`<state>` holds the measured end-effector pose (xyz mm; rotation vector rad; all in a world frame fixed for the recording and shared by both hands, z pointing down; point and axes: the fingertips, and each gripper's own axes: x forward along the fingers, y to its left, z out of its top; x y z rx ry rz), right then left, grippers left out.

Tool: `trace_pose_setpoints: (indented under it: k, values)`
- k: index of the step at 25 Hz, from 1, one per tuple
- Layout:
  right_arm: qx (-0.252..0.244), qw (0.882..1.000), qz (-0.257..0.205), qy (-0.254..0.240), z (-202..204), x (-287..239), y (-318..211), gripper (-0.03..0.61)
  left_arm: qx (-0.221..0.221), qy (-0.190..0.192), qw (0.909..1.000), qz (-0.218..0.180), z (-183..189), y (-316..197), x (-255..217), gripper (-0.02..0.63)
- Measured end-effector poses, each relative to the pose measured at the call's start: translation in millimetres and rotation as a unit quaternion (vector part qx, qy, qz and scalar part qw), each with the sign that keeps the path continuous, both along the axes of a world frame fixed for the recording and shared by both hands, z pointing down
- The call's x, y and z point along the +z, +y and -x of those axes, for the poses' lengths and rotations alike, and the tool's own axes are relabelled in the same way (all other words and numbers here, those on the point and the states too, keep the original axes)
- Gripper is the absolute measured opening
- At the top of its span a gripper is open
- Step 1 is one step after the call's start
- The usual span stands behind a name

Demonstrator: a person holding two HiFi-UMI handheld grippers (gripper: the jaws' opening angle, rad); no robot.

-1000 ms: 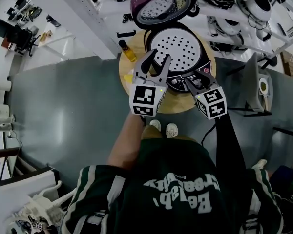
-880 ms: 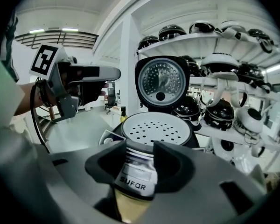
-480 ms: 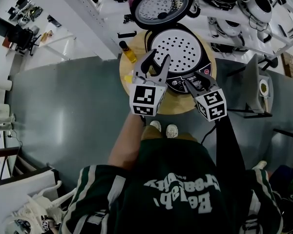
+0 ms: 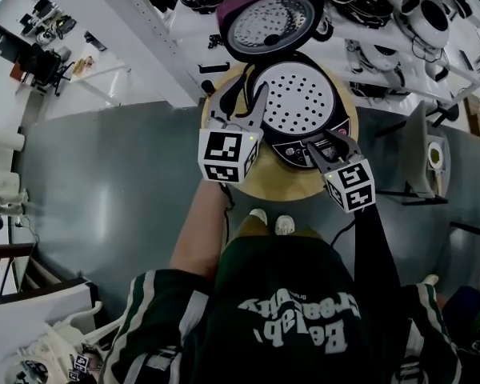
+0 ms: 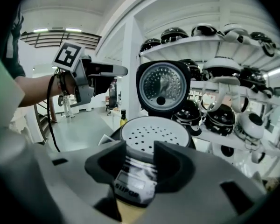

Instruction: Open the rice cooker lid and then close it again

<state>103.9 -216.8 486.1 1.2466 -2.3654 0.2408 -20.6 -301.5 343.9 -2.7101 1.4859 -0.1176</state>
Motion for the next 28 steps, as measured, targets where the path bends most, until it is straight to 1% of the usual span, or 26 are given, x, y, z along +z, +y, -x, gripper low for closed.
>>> trace_pose_setpoints:
  k: [4,7,9,11,13,14,16,19,21,23,26,28]
  values:
    - [0.000,0.998,-0.067,-0.008,-9,-50,-35,0.184,0.000,-0.002,1.0000,-0.007,9,-20,-18,0.160]
    - [-0.004,0.993,-0.113,-0.018,-14,-100,-74,0.173,-0.002,-0.002,0.9999,-0.012,15,-35,-35,0.161]
    - [-0.007,0.990,-0.140,-0.027,-17,-134,-101,0.178,0.002,0.000,0.9999,-0.016,17,-45,-48,0.175]
    - [-0.011,0.986,-0.160,-0.047,-18,-168,-127,0.179,0.007,0.006,0.9998,-0.019,18,-57,-62,0.184]
    - [-0.016,0.983,-0.170,-0.072,-17,-197,-152,0.176,0.008,0.011,0.9996,-0.024,20,-71,-77,0.192]
    - [-0.017,0.982,-0.174,-0.078,-16,-210,-166,0.172,0.007,0.013,0.9996,-0.026,21,-78,-84,0.193]
    - [-0.020,0.981,-0.179,-0.074,-13,-228,-192,0.165,0.002,0.017,0.9995,-0.027,25,-93,-96,0.193]
    - [-0.022,0.982,-0.176,-0.069,-6,-246,-229,0.166,-0.005,0.026,0.9995,-0.015,31,-116,-106,0.193]
    - [-0.026,0.984,-0.160,-0.069,1,-250,-248,0.164,-0.006,0.030,0.9995,-0.002,32,-129,-107,0.193]
    - [-0.033,0.988,-0.140,-0.058,11,-248,-263,0.152,-0.004,0.033,0.9994,0.008,31,-139,-107,0.193]
    - [-0.037,0.990,-0.132,-0.033,24,-248,-276,0.146,-0.001,0.042,0.9989,0.019,26,-148,-110,0.193]
    - [-0.043,0.992,-0.114,-0.030,32,-245,-284,0.146,0.008,0.047,0.9981,0.037,21,-155,-109,0.202]
